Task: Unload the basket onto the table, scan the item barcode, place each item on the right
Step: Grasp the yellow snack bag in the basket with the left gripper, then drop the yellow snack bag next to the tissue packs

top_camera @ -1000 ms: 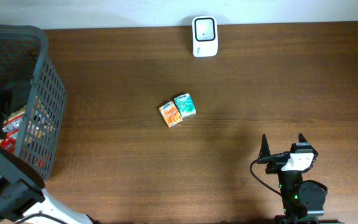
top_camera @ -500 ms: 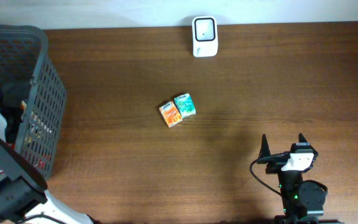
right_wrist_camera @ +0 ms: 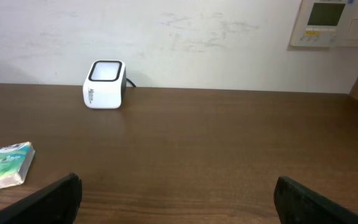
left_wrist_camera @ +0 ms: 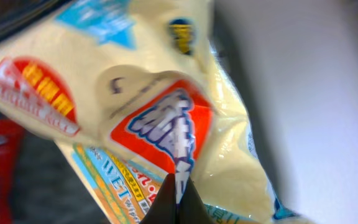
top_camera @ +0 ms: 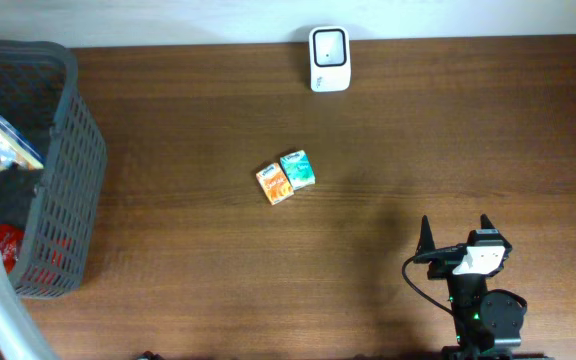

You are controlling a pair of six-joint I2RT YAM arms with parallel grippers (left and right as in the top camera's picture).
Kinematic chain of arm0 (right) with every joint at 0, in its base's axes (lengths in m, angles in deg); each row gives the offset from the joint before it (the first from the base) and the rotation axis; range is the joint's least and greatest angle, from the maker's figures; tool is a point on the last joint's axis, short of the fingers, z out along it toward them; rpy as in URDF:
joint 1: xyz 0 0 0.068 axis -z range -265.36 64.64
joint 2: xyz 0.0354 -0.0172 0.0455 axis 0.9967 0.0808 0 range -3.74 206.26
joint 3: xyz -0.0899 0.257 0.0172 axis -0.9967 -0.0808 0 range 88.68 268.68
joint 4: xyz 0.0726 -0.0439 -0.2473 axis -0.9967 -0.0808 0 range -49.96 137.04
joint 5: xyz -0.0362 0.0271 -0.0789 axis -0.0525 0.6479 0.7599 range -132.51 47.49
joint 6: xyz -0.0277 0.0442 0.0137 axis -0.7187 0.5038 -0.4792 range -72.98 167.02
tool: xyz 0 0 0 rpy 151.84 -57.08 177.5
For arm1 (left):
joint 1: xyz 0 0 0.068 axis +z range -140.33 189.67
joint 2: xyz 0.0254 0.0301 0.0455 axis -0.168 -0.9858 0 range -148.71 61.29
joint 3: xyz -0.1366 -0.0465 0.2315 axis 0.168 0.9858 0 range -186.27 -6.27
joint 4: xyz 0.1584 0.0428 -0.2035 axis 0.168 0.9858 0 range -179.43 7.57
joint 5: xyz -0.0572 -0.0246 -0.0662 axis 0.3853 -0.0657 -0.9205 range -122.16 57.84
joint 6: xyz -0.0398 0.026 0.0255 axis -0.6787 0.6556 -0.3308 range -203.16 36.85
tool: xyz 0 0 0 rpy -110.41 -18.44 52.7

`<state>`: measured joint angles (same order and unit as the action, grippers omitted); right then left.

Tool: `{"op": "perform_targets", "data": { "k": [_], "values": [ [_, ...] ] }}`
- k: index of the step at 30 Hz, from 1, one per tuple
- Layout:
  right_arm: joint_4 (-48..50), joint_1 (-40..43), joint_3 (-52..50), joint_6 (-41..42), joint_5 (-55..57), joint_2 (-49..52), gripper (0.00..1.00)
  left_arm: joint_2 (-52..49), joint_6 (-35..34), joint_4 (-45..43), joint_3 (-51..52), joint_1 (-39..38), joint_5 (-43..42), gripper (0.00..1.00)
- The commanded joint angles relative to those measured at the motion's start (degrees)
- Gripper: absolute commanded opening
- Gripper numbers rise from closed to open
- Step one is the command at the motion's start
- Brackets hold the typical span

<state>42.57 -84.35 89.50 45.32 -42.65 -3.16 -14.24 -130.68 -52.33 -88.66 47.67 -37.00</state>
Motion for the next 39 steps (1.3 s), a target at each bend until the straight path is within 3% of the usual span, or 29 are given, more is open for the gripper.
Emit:
{"op": "perform_targets", "data": {
  "k": [1,4,8,13,17,21,22,23,27,32,35,36,38,39],
  "values": [
    [-0.07,-0.31,-0.50,0.02,-0.28,-0.37,0.98,10.62,0.87,-0.94,-1.36,-2.03,-9.01,0.00],
    [-0.07,-0.31,-0.50,0.02,-0.28,-0.37,0.98,15.67,0.90,-0.39,-1.36,-11.15,-10.91,0.00],
    [-0.07,-0.31,-0.50,0.02,-0.28,-0.37,0.98,12.70,0.92,1.57,-1.05,-29.70,-8.83,0.00],
    [-0.07,-0.31,-0.50,0.02,-0.28,-0.37,0.98,-4.94,1.42,1.44,-1.03,-50.14,-7.19,0.00],
    [-0.07,-0.31,-0.50,0.02,-0.28,-0.37,0.98,-21.03,4.33,0.96,-1.03,-61.57,-7.39,0.00],
    [-0.07,-0.31,-0.50,0.02,-0.28,-0.37,0.98,-30.60,4.33,0.33,-1.03,-68.63,-7.39,0.02],
    [-0.07,-0.31,-0.50,0.02,-0.31,-0.37,0.98,-31.28,4.33,0.24,-1.03,-69.55,-7.37,0.11],
    [-0.07,-0.31,-0.50,0.02,-0.31,-0.37,0.98,-31.52,4.33,0.13,-1.03,-70.60,-7.37,0.26],
    [-0.07,-0.31,-0.50,0.02,-0.28,-0.37,0.98,-31.50,9.92,-0.66,-2.38,-71.87,-7.39,0.48],
    [-0.07,-0.31,-0.50,0.02,-0.28,-0.37,0.98,-30.14,23.74,8.59,-15.13,-68.67,-5.92,0.55],
    [-0.07,-0.31,-0.50,0.02,-0.28,-0.37,0.98,-28.28,23.89,22.01,-28.17,-64.17,5.66,0.59],
    [-0.07,-0.31,-0.50,0.00,-0.28,-0.37,0.98,-27.69,23.89,26.25,-32.30,-62.34,9.90,0.66],
    [-0.07,-0.31,-0.50,0.02,-0.28,-0.37,0.98,-25.83,23.87,33.38,-40.28,-55.98,15.23,0.99],
    [-0.07,-0.31,-0.50,0.02,-0.28,-0.37,0.98,-25.16,23.85,34.86,-42.01,-53.16,15.17,0.99]
  ]
}}
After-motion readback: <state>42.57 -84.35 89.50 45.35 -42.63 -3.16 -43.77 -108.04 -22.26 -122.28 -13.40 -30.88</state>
